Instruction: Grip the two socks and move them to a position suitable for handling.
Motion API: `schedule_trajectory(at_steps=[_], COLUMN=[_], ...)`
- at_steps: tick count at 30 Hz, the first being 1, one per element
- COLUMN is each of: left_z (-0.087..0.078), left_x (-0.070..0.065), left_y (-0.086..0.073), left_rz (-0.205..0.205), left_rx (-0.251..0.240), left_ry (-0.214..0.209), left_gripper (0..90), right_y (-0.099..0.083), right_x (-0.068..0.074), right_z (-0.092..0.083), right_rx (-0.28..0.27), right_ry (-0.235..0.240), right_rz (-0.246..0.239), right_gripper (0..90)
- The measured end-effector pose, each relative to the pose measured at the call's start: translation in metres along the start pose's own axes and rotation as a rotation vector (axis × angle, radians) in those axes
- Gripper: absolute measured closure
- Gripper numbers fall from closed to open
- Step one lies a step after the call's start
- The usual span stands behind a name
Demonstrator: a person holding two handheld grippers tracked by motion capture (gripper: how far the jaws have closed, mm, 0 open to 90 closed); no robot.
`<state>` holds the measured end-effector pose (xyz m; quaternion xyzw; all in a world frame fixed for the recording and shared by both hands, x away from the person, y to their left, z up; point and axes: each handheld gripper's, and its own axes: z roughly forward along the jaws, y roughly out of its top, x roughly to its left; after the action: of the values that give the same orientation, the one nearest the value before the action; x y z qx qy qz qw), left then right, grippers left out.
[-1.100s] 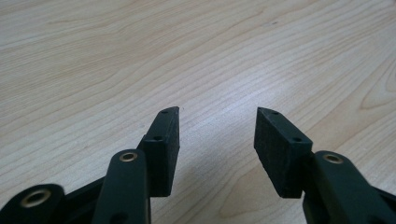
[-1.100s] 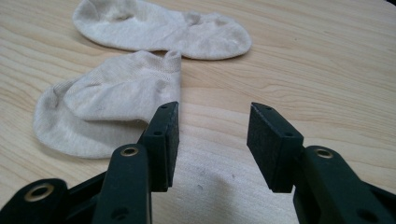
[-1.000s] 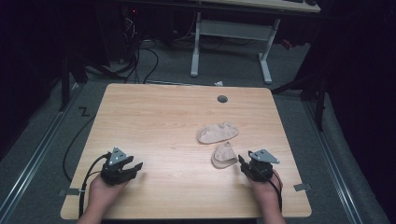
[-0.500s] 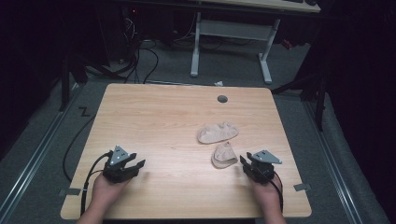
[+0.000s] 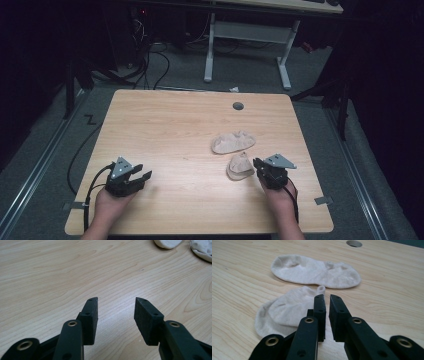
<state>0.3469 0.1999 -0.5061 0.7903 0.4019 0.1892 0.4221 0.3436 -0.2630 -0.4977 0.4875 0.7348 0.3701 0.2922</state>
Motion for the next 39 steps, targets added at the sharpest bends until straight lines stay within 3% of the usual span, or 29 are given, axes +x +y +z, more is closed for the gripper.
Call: schedule_trajectory(at_steps=[5,22,23,28,39], left_z=[0.001,0.006,0.006,0.006,0.004], left_x=[-0.001,-0.008,-0.009,-0.012,-0.017], left_y=[0.000,0.000,0.000,0.000,0.001], left_rz=[0.004,0.019,0.023,0.025,0.030], left_rx=[0.006,0.021,0.023,0.025,0.024], left_ry=[-0.008,-0.027,-0.028,-0.040,-0.064], left_gripper=[53.5,50.3,50.1,49.7,49.3], right_y=[0.006,0.001,-0.002,-0.007,-0.009], right_x=[0.006,0.008,0.008,0.010,0.013], right_z=[0.006,0.024,0.029,0.037,0.037], right_rx=[0.010,0.081,0.114,0.163,0.154], right_ry=[0.019,0.042,0.050,0.061,0.062], right_rz=[-0.051,-0.045,-0.046,-0.066,-0.069], right_gripper=[89.5,89.4,89.4,89.2,88.7])
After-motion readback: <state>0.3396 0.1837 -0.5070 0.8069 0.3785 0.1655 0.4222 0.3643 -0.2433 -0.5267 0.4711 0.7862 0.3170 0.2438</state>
